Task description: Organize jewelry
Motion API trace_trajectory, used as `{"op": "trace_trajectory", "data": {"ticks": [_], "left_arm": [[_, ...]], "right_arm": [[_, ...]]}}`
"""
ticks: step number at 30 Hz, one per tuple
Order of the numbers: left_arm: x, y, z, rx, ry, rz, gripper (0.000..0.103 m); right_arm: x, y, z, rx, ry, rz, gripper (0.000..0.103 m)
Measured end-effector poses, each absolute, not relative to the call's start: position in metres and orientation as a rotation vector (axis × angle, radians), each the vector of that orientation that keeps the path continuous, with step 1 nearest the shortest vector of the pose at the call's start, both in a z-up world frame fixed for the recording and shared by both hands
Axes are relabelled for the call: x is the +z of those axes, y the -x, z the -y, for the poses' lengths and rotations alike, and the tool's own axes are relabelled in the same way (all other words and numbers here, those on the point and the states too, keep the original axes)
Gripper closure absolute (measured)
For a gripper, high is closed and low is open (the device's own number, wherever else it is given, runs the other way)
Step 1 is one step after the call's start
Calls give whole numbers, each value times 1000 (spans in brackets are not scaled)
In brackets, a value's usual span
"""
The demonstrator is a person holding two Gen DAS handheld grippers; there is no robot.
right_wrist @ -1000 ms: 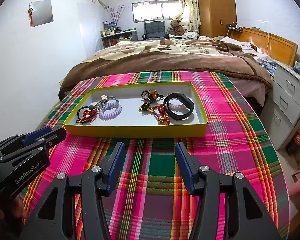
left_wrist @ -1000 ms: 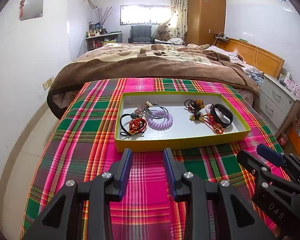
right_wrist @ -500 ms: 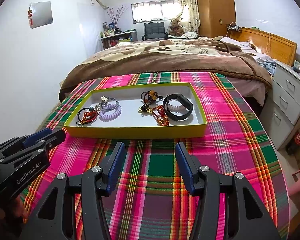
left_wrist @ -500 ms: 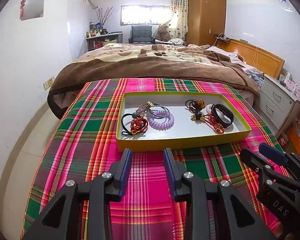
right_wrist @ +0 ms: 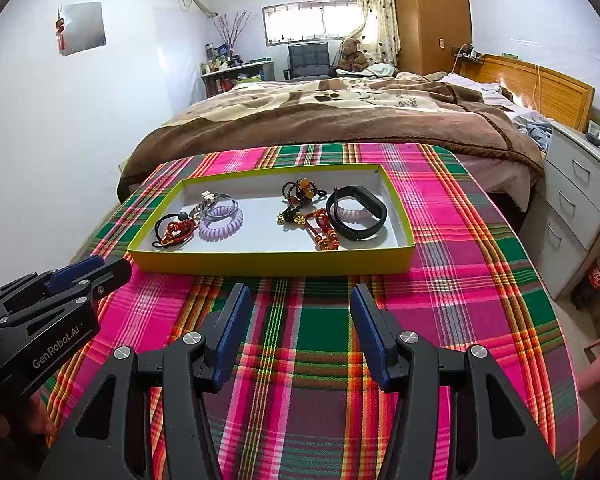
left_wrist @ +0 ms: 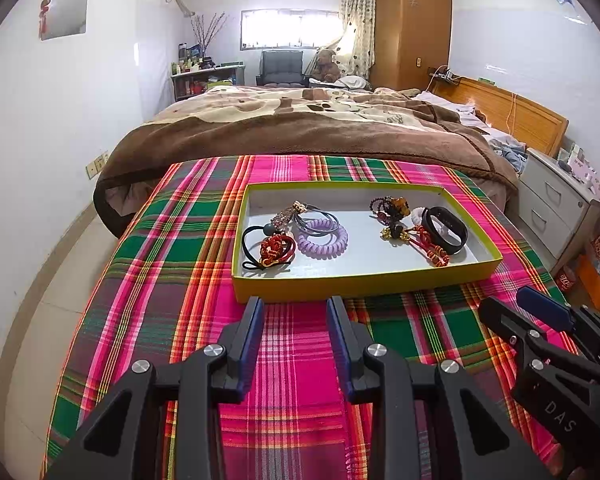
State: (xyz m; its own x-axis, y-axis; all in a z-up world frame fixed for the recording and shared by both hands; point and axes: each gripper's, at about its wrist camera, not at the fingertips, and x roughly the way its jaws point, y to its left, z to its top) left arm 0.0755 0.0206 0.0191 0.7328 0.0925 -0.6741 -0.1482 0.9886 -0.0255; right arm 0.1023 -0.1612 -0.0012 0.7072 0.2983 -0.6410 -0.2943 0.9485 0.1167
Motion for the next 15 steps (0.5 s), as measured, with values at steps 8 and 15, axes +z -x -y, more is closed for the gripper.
{"op": "trace_trajectory", "data": {"ticks": [8,15], "left_arm": [[19,-76,-21,132,79,-738,71],[18,-76,-19,127,78,-740,71]], "right_arm": [[-2,-103,162,325,-10,-715,50],[-2,-104,163,324,-11,-717,50]]}}
